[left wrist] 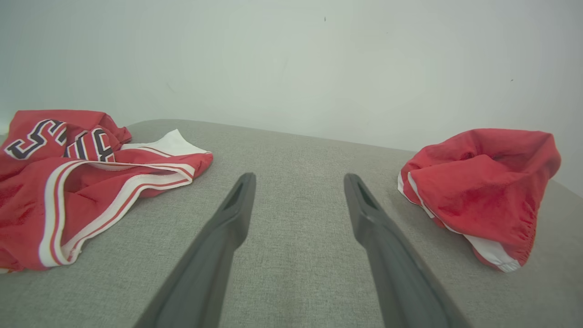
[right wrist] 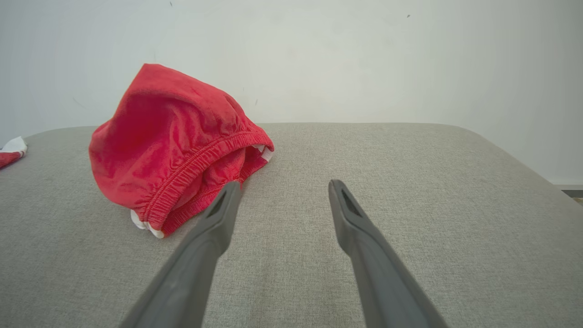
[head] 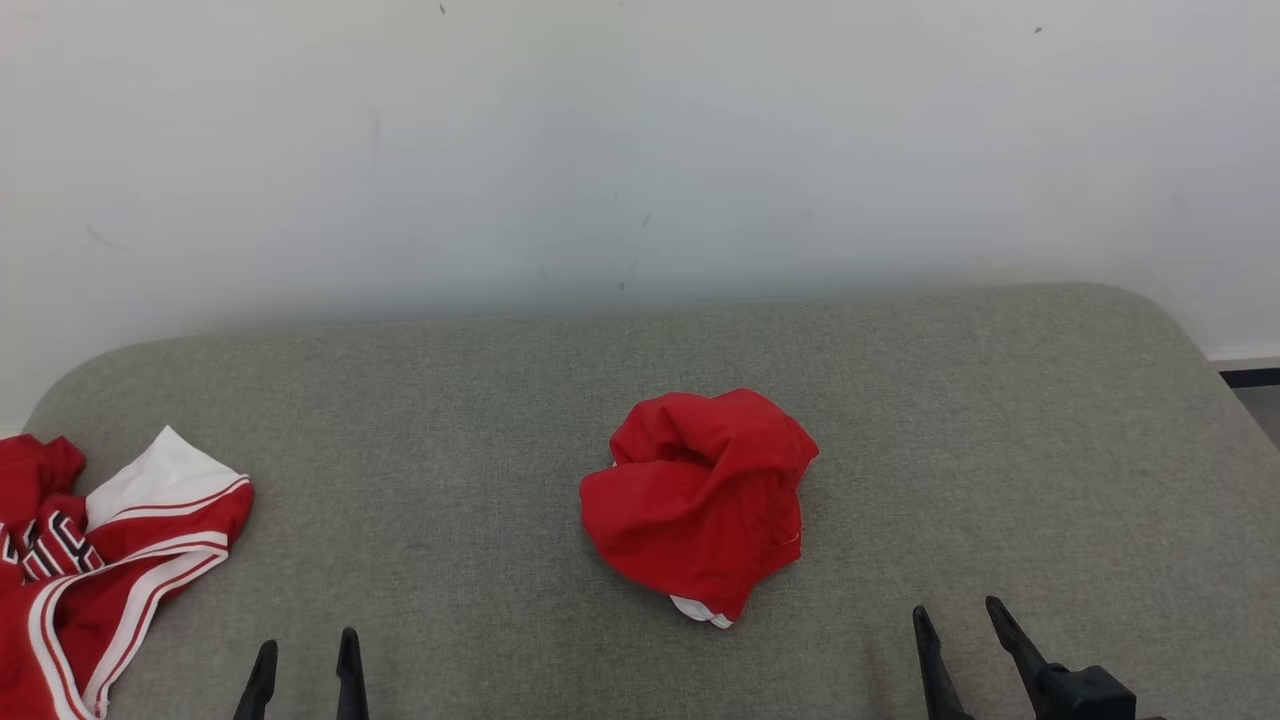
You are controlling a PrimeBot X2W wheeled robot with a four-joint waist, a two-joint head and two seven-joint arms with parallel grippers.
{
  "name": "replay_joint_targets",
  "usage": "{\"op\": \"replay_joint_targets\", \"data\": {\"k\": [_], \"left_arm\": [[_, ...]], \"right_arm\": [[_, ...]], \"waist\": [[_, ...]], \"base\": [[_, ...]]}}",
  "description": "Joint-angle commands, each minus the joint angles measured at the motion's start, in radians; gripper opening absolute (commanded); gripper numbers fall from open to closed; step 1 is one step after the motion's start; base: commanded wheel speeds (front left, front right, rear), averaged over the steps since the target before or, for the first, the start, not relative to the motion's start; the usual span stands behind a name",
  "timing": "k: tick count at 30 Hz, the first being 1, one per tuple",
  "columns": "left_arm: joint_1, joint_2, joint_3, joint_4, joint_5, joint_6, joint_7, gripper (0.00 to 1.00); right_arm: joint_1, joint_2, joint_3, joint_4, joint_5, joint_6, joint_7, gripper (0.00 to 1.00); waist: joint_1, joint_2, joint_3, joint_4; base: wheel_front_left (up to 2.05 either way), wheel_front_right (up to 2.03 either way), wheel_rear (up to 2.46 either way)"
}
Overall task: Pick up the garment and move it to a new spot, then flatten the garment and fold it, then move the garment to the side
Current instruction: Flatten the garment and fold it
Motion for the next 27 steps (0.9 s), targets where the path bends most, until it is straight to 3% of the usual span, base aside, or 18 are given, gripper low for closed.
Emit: {"op": "replay_joint_targets", "data": {"k": [1,27], "left_arm": [[-0.012,-0.004,0.007,0.004,0.006,-0.007,-0.001,1.0],[-0.026,-0.031,0.029,0.035,0.038,-0.042,-0.001,1.0]], "right_arm": [[-0.003,-0.001,0.002,-0.001,0.003,-0.002,-0.003,1.0],[-0.019,-0.001,0.028,0.01,0.014,-0.002,-0.011,1.0]], "waist": [[0.0001,-0.0001,0.002,-0.004],[0.0001,-0.0001,0.0,-0.016]], "base": [[0.0,0.0,0.0],[0.0,0.0,0.0]]}}
